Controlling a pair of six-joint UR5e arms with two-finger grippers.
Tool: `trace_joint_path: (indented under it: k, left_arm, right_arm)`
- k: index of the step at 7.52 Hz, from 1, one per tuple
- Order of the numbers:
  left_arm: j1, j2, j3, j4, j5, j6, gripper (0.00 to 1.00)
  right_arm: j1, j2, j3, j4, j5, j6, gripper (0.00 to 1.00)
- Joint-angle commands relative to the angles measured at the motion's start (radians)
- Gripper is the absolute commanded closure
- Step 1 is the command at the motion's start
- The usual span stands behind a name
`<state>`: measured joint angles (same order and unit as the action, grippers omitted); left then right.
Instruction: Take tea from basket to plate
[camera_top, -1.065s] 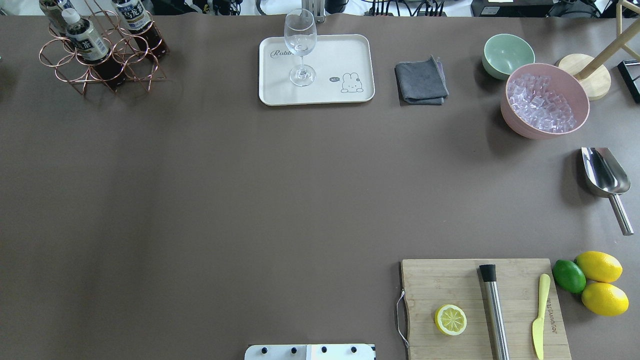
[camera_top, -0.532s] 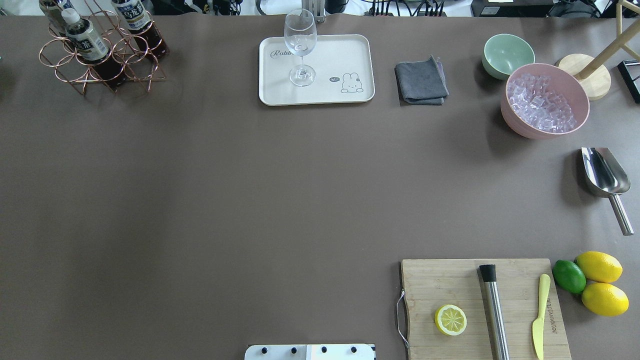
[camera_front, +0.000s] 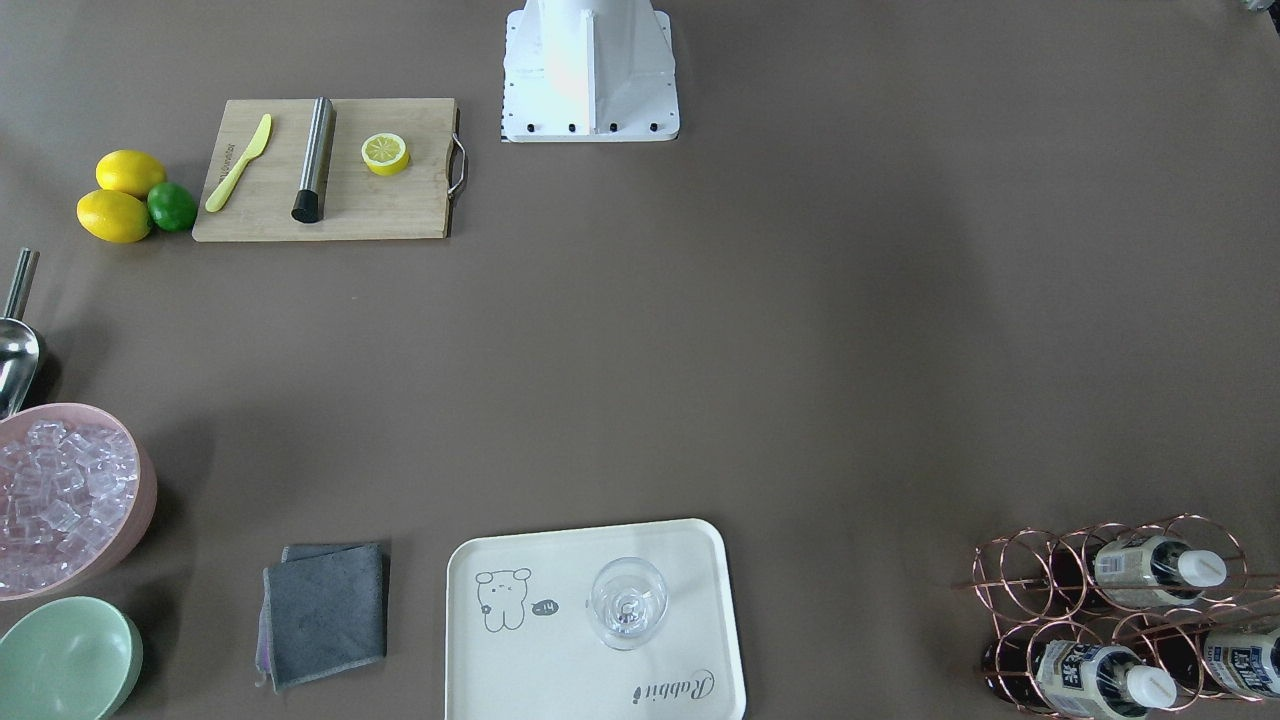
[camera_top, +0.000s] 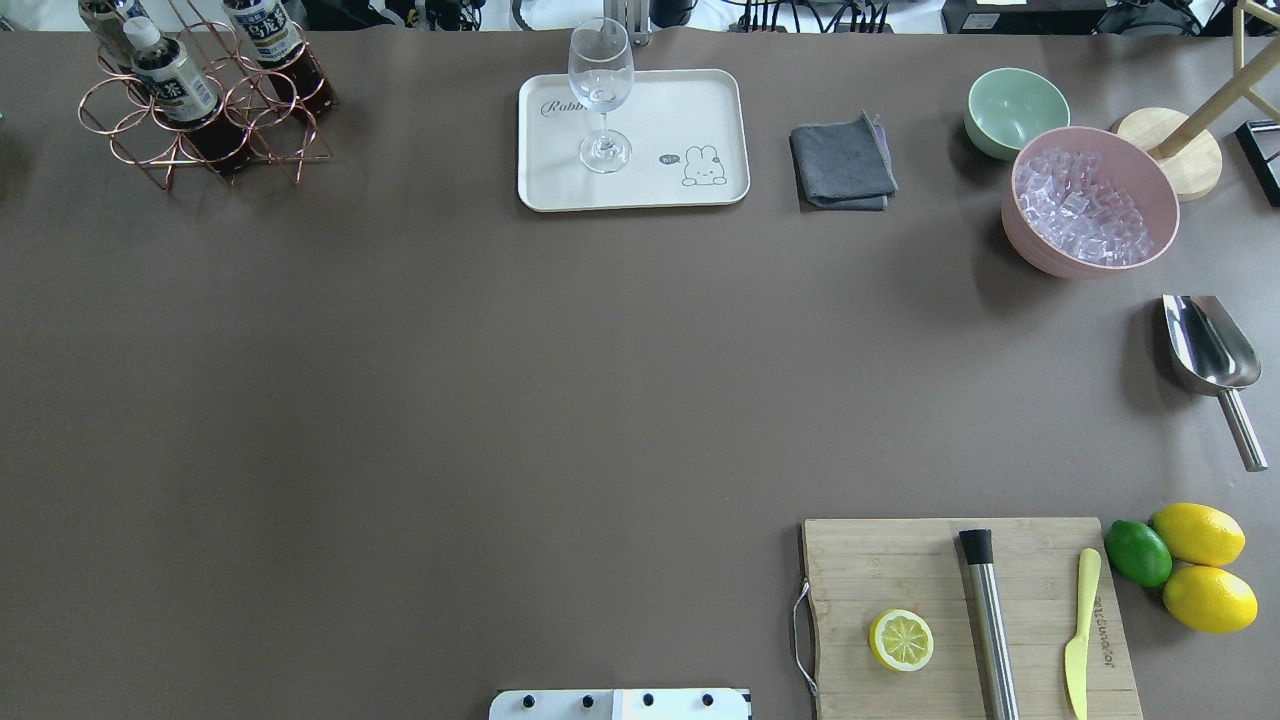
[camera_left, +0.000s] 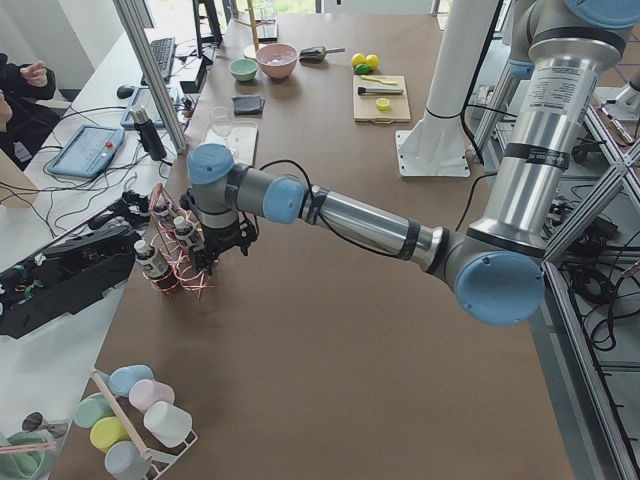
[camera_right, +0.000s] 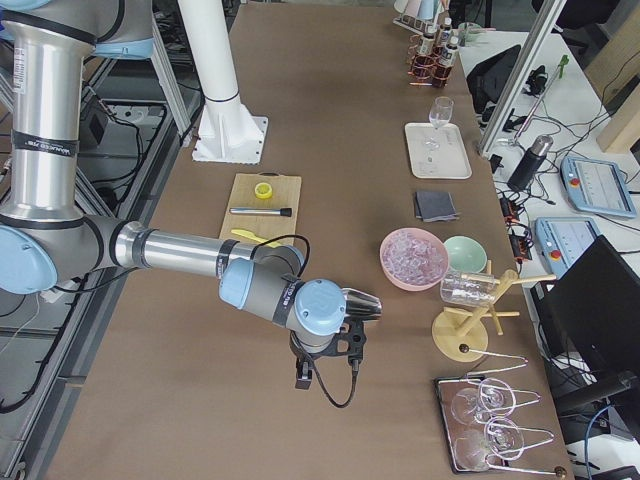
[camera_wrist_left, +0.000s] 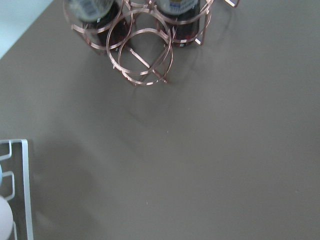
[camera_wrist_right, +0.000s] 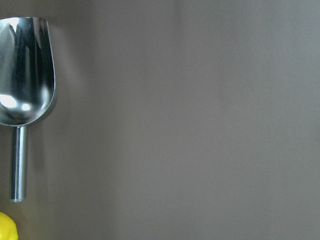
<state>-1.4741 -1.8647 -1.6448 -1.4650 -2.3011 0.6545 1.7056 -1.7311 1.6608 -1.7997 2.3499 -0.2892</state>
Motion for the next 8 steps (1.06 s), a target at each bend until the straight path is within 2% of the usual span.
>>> trace_joint_path:
  k: [1, 3, 4, 5, 7, 8]
  left_arm:
    - [-0.025, -0.224, 0.010, 0.230, 0.009, 0.357, 0.02]
    - [-0.015, -0.273, 0.023, 0.221, 0.015, 0.369, 0.02]
    - [-0.015, -0.328, 0.067, 0.218, 0.037, 0.398, 0.02]
    - [-0.015, -0.359, 0.119, 0.206, 0.046, 0.553, 0.02]
    - [-0.017, -0.366, 0.224, 0.045, 0.043, 0.565, 0.02]
    - [-0.014, -0.370, 0.255, 0.008, 0.038, 0.565, 0.02]
  right_arm:
    - [0.002, 0.004, 0.002, 0.000, 0.000, 0.001, 0.00]
    - [0.002, 0.004, 0.000, 0.000, -0.001, -0.001, 0.00]
    - [0.002, 0.004, -0.001, 0.000, -0.001, -0.001, 0.00]
    - [0.002, 0.002, -0.006, 0.000, -0.003, -0.004, 0.00]
    - [0.002, -0.001, -0.006, 0.000, -0.004, -0.004, 0.00]
    - [0.002, 0.002, -0.006, 0.005, -0.004, -0.004, 0.00]
